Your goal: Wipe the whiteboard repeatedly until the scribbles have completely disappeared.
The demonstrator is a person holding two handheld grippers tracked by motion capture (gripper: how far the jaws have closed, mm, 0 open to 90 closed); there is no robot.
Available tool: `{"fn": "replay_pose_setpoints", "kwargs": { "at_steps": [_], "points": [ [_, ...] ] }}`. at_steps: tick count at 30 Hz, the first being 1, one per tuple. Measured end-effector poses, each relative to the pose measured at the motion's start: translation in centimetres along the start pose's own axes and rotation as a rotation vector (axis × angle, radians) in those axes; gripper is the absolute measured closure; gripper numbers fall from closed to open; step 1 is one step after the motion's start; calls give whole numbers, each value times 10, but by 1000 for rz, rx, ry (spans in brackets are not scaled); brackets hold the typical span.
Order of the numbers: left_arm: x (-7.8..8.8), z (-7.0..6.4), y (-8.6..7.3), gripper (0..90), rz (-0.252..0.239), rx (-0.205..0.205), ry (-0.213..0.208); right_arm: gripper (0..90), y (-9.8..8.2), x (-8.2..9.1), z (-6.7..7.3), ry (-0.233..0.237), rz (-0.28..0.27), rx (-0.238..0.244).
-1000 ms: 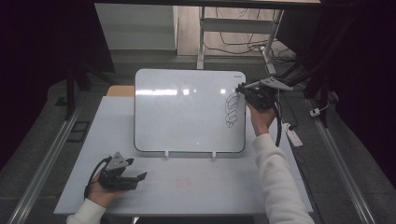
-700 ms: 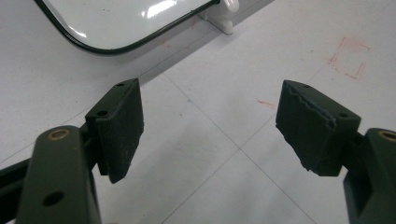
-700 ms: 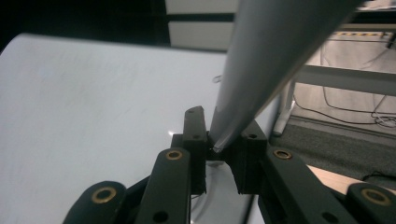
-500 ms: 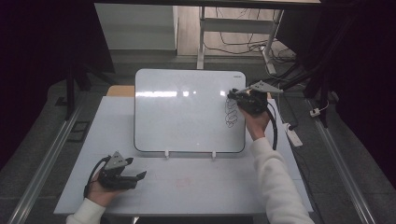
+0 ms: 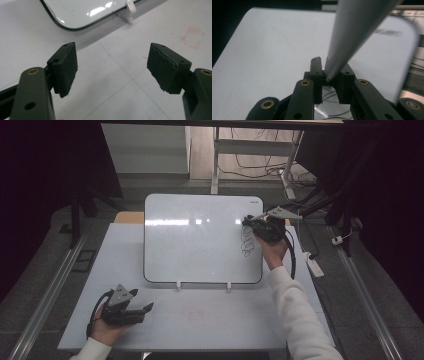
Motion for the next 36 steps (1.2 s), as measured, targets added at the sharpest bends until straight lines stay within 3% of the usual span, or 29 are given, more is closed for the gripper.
{"fn": "replay_pose_setpoints", "kwargs": {
  "at_steps": [2, 4, 6, 9, 10, 11, 13, 16, 19, 22, 24, 27, 29, 31, 32, 34, 36],
  "points": [
    [3, 0, -2, 251, -10, 7, -1, 775, 1, 5, -7, -41, -28, -25],
    [5, 0, -2, 251, -20, 11, -5, 775, 0, 8, -9, -53, -41, -41],
    [5, 1, -2, 251, -21, 5, -4, 775, -3, 7, -4, -31, -29, -37],
    [4, 3, -2, 251, -24, 11, -11, 775, -14, 1, 12, 47, 12, -4],
    [5, 4, -2, 251, -25, 13, -12, 775, -14, 1, 12, 44, 13, 5],
    [4, 4, -3, 251, -25, 13, -13, 775, -11, 2, 9, 38, 10, 6],
    [4, 4, -3, 251, -24, 13, -14, 776, -5, 5, 0, -23, -16, -2],
    [5, 4, -3, 251, -24, 9, -15, 775, 4, 12, -20, -81, -64, -59],
    [4, 3, -4, 252, -21, 5, -15, 776, 0, 14, -22, -61, -64, -77],
    [3, 4, -4, 252, -14, 9, -15, 776, -5, 15, -14, -19, -17, -11],
    [3, 4, -4, 252, -14, 12, -14, 776, -3, 17, -17, -39, -18, 1],
    [4, 3, -4, 252, -19, 10, -14, 776, 1, 20, -27, -74, -55, -58],
    [4, 3, -5, 252, -18, 8, -14, 775, -2, 19, -24, -65, -53, -63],
    [4, 4, -5, 252, -19, 13, -16, 775, -9, 15, -12, -11, -18, -36],
    [4, 4, -5, 252, -20, 17, -18, 775, -13, 12, -4, 6, 2, 0],
    [4, 5, -5, 252, -20, 24, -22, 776, -11, 13, -1, -4, 2, 16],
    [3, 4, -5, 252, -19, 21, -23, 775, -8, 14, -10, -47, -34, -35]
  ]
}}
Point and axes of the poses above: each handheld gripper's, and its own axes: x roughly backward along the jaws, y roughly out of its top, z roughly to its left, the point moved 2 cm from there along -x, roughly forward along the jaws, and after that the axes turned 1 degree about z, right-handed, at the moved point
